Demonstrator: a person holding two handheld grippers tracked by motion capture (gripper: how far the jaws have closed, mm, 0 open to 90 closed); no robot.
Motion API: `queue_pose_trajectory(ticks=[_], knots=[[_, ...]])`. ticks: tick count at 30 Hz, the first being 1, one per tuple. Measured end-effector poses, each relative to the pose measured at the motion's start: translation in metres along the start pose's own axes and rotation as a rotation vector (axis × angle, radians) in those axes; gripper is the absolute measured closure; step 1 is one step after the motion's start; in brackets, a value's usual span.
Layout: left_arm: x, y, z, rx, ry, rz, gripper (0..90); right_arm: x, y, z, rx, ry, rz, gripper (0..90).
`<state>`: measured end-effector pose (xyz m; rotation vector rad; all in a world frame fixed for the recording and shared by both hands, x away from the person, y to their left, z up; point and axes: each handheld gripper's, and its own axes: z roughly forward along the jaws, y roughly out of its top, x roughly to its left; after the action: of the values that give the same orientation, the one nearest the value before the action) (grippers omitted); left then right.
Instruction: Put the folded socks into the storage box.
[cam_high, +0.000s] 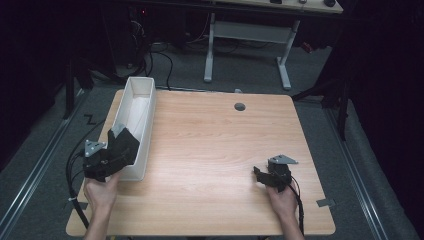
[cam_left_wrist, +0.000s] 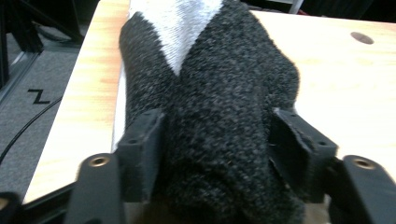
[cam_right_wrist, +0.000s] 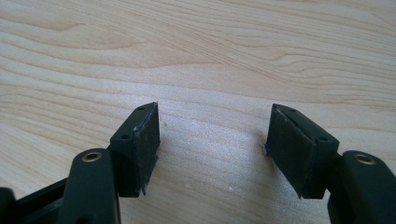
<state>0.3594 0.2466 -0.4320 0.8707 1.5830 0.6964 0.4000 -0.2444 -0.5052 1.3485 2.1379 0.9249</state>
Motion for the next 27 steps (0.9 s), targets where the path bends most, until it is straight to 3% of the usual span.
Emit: queue_pose_trajectory(ticks=[7,13,15,20,23,27], knots=[[-0.012,0.013,-0.005,-0.029,-0.049,0.014,32.5,0.000,0.000,0.000,0.000,0.000,0.000,34.7],[-0.015,0.028,-0.005,-0.088,-0.056,0.016,45.1,0.000,0.000,0.000,0.000,0.000,0.000,34.7],[-0.012,0.031,-0.002,-0.094,-0.038,0.010,56.0,0.000,0.000,0.000,0.000,0.000,0.000,34.7],[-0.008,0.026,0.003,-0.070,-0.027,0.022,65.9,0.000,0.000,0.000,0.000,0.000,0.000,34.7],[-0.003,0.016,0.007,-0.050,-0.001,0.069,67.5,0.000,0.000,0.000,0.000,0.000,0.000,34.7],[0.002,0.007,0.013,-0.024,0.018,0.082,67.6,0.000,0.000,0.000,0.000,0.000,0.000,34.7]])
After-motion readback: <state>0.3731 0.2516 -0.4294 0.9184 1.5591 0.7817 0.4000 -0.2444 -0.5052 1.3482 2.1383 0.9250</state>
